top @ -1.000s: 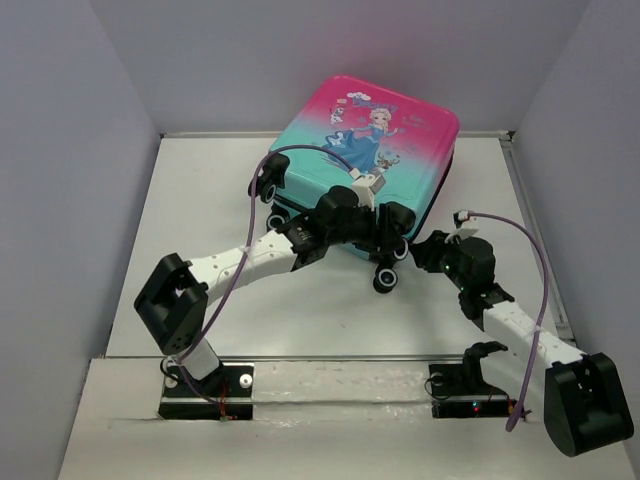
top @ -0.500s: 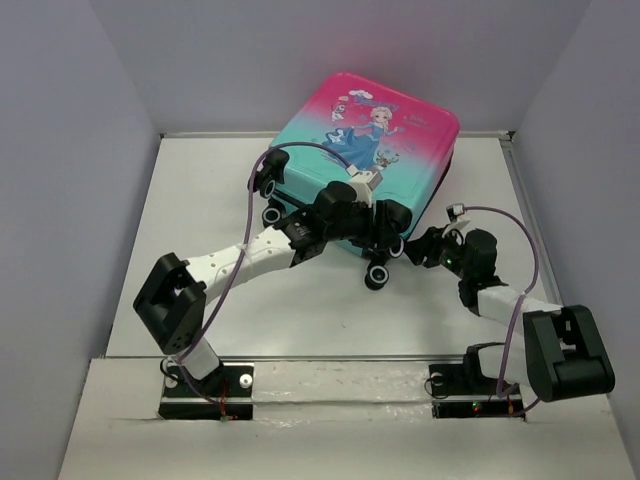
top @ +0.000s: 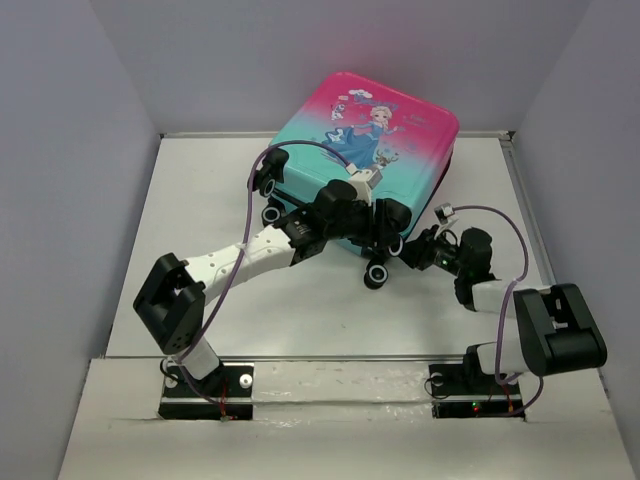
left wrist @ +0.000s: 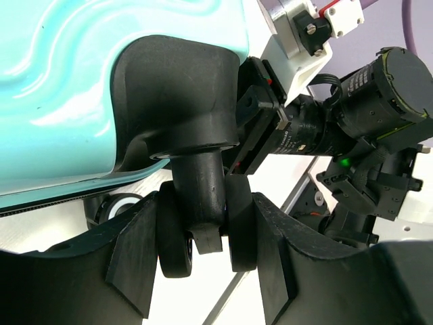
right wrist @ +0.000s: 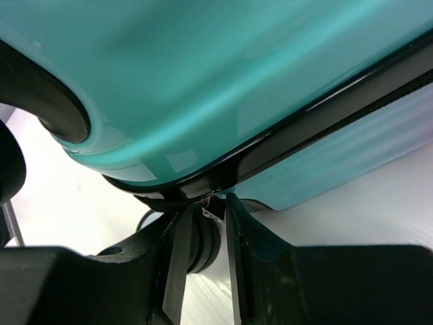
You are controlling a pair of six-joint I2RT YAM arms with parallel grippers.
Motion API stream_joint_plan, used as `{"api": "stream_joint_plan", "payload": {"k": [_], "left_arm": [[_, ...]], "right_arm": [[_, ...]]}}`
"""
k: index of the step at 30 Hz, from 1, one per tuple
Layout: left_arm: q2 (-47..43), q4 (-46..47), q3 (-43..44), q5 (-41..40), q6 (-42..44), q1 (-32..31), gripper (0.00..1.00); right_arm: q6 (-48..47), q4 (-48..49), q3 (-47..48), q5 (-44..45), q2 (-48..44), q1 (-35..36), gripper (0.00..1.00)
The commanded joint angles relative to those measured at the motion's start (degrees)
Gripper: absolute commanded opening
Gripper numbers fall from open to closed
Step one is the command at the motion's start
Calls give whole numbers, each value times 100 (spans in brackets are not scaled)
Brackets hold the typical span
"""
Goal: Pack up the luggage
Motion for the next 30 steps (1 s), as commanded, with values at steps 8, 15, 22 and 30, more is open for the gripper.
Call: {"api": "stream_joint_plan", "payload": {"k": [8, 15, 22, 30], "left_arm": [[-194, 933, 711, -79, 173, 60, 6], [148, 1091, 1124, 97, -2, 148, 6], [693, 1380, 1897, 456, -459, 139, 6], [1466, 1618, 2995, 563, -1091, -98, 6]], "right_arm": [[707, 2057, -177, -221, -88, 93, 7], [612, 864, -626, 1114, -1433, 882, 7], [1050, 870, -978, 3081, -1761, 2535, 7], [1393, 3433, -442, 5428, 619, 4635, 7]]}}
